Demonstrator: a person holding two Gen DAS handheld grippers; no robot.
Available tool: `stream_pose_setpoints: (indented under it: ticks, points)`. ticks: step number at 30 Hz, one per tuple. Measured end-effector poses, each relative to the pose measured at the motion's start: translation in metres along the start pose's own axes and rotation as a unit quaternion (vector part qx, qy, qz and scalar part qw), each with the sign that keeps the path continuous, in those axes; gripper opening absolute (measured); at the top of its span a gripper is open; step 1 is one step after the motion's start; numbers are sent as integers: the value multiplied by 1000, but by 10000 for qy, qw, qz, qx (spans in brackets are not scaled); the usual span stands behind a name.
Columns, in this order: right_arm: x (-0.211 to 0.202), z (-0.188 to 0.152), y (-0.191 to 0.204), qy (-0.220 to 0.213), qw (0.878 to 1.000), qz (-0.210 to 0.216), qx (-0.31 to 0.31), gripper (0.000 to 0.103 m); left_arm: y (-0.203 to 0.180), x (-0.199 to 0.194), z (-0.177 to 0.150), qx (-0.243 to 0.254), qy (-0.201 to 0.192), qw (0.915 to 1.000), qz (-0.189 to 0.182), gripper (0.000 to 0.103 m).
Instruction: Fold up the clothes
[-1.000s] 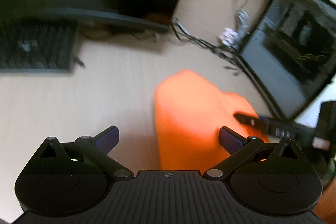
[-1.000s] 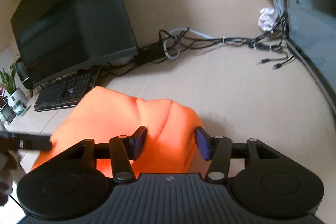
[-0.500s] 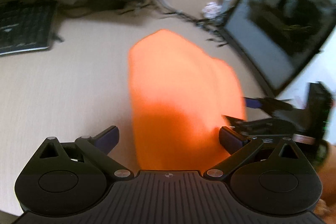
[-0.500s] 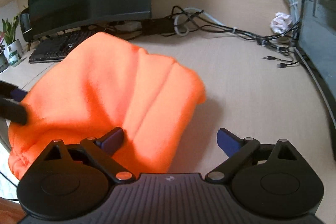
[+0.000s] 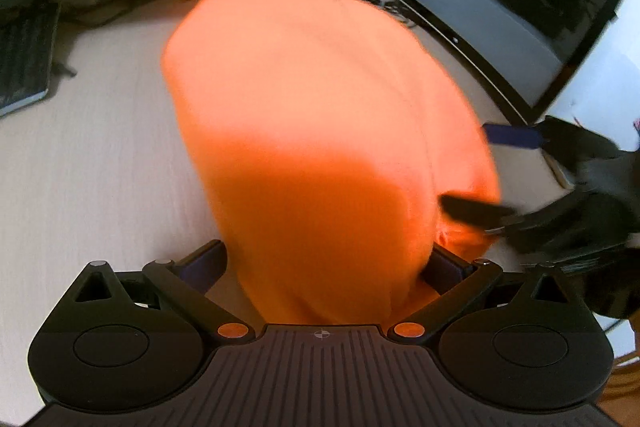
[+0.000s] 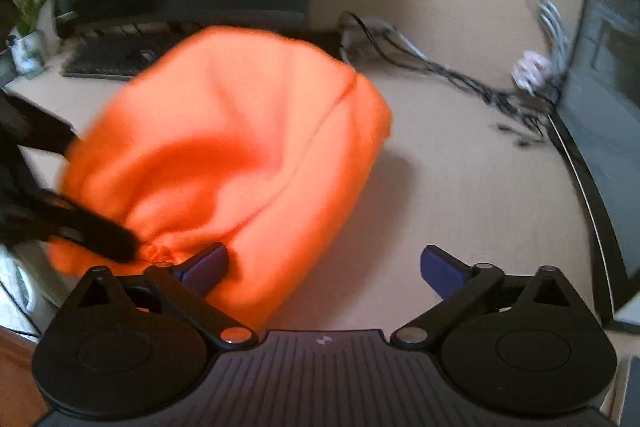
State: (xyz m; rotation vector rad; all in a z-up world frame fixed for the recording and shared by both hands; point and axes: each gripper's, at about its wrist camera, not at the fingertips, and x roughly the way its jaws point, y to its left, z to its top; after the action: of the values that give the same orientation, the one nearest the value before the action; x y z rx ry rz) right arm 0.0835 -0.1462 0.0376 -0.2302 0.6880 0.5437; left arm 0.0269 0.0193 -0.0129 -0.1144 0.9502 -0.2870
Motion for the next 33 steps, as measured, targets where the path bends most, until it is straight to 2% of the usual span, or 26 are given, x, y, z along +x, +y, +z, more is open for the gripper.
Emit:
stream_pose_setpoints:
  ticks: [1,4,6,7,8,11,13,15,18,20,26,29,31,33]
  points:
    - [-1,0,-3,3,10000,15,90,103,-2,-4,0,143,9,9998,-109,103]
    - [-4,-1,-5,-17,9999,-127,38,103,5,-33,8,324,-240,9956,-849,103]
    - [0,-1,-7,-15,9998,-142,104,103,25,-50,21,-34,-667,9886,-1347,103]
    - [0,-2,-8,-20,9998,-133,156,103,34,-56,28,-236,-888,9842,-1514,103]
    - [0,-3,-8,-34,9997,-128,194,103,44,-58,38,-405,-1102,9812,-1532,103]
    - [-2,-8,-9,-48,9997,-193,142,103,59,-48,63,-751,-1456,9762,-1421,103]
    - [-4,-11,-10,-38,9996,-269,65,103,64,-24,78,-1012,-1274,9759,-1453,103]
    - [-3,-12,-13,-20,9992,-400,5,103,62,10,88,-1145,-857,9800,-1382,103]
    - [-4,-11,-21,4,9986,-522,55,103,48,61,95,-687,-370,9937,-803,103]
    - [-9,-7,-23,16,9984,-561,48,103,37,73,91,-411,-319,9977,-430,103]
    - [-24,24,-46,-517,9952,-363,745,103,33,19,85,-550,-806,9944,-398,103]
    - [-9,53,-54,-803,9898,-597,1017,103,28,8,85,-486,-827,9951,-239,103]
    - [11,72,-56,-838,9885,-704,1040,103,28,3,82,-456,-800,9956,-178,103]
    - [41,82,-59,-517,9912,-687,1008,103,28,1,79,-465,-779,9958,-117,103]
